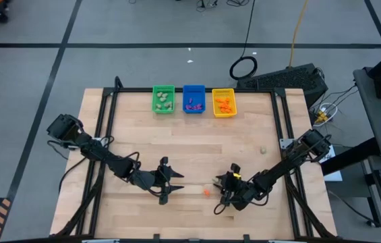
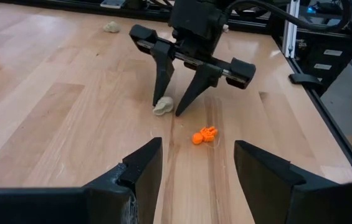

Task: Sort Halloween decoration
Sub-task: Put the gray skull toy into the green bin

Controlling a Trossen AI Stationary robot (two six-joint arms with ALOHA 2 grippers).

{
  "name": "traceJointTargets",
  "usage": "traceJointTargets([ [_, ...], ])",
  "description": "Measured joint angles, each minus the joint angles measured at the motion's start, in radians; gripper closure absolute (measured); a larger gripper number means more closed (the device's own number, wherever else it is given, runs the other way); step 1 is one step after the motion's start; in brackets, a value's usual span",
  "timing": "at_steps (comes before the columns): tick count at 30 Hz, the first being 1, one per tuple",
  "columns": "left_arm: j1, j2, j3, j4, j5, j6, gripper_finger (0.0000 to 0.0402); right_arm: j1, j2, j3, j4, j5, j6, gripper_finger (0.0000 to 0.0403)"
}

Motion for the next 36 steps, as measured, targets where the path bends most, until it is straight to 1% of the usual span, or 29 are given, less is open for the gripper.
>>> traceJointTargets([
  [5, 0.000, 0.000, 0.000, 0.000, 0.000, 0.000, 0.0203, 0.000, 0.000, -0.001, 0.021, -0.005, -0.039, 0.0293],
  [9, 0.000, 0.000, 0.000, 0.000, 0.000, 0.000, 0.0203, 0.000, 0.000, -0.002, 0.032, -0.005, -0.057, 0.0315],
  [14, 0.000, 0.000, 0.000, 0.000, 0.000, 0.000, 0.0203, 0.000, 0.001, 0.003, 0.031, -0.004, -0.079, 0.0323],
  [17, 0.000, 0.000, 0.000, 0.000, 0.000, 0.000, 0.0203, 0.002, 0.003, 0.021, 0.023, -0.004, -0.133, 0.0321],
  [21, 0.000, 0.000, 0.000, 0.003, 0.000, 0.000, 0.0203, 0.003, 0.003, 0.064, 0.027, -0.004, -0.257, 0.0322],
  [27, 0.000, 0.000, 0.000, 0.007, 0.000, 0.000, 0.0203, 0.004, 0.003, 0.138, 0.029, -0.001, -0.492, 0.0325],
  [33, 0.000, 0.000, 0.000, 0.013, 0.000, 0.000, 0.0203, 0.004, 0.003, 0.216, 0.025, 0.006, -0.804, 0.0326],
  [36, 0.000, 0.000, 0.000, 0.012, 0.000, 0.001, 0.0203, 0.006, 0.003, 0.254, 0.023, 0.063, -0.975, 0.0326],
])
